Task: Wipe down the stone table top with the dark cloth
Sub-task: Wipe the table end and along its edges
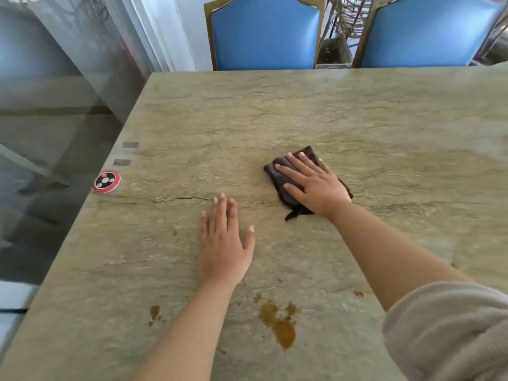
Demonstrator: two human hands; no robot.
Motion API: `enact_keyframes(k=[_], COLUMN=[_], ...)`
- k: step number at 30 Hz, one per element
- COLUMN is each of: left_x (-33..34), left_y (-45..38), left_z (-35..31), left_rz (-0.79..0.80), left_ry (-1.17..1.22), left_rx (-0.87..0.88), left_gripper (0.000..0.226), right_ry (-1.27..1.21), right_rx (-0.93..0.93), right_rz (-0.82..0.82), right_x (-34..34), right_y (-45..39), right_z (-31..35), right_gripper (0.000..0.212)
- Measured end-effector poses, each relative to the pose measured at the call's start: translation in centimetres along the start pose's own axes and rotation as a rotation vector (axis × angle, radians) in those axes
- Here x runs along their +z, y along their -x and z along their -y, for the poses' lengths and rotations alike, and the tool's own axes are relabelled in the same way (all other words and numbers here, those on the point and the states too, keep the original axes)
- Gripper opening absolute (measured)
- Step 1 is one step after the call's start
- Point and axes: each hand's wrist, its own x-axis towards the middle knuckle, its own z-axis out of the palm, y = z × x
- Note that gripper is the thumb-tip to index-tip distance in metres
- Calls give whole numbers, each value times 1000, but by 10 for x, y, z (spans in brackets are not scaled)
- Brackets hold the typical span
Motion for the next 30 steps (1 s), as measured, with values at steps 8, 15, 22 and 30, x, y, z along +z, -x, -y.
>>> enact_keyframes(k=[8, 15, 22, 30], left_x=[2, -5, -8, -9], left_y=[0, -3, -24, -111], left_z=[1, -1, -76, -8], left_rz=[-47, -81, -9, 105], left_ry=[57, 276, 167, -72], left_rx=[7, -61, 327, 148], left_gripper=[74, 61, 61, 70], right_ry=[-43, -476, -786, -622], right_rx=[165, 343, 547, 502], right_rz=[-14, -36, -161, -177], right_x=[18, -8, -1, 9], right_y=[24, 60, 60, 60], right_z=[83, 47, 41, 36], right_gripper=[55, 55, 47, 46])
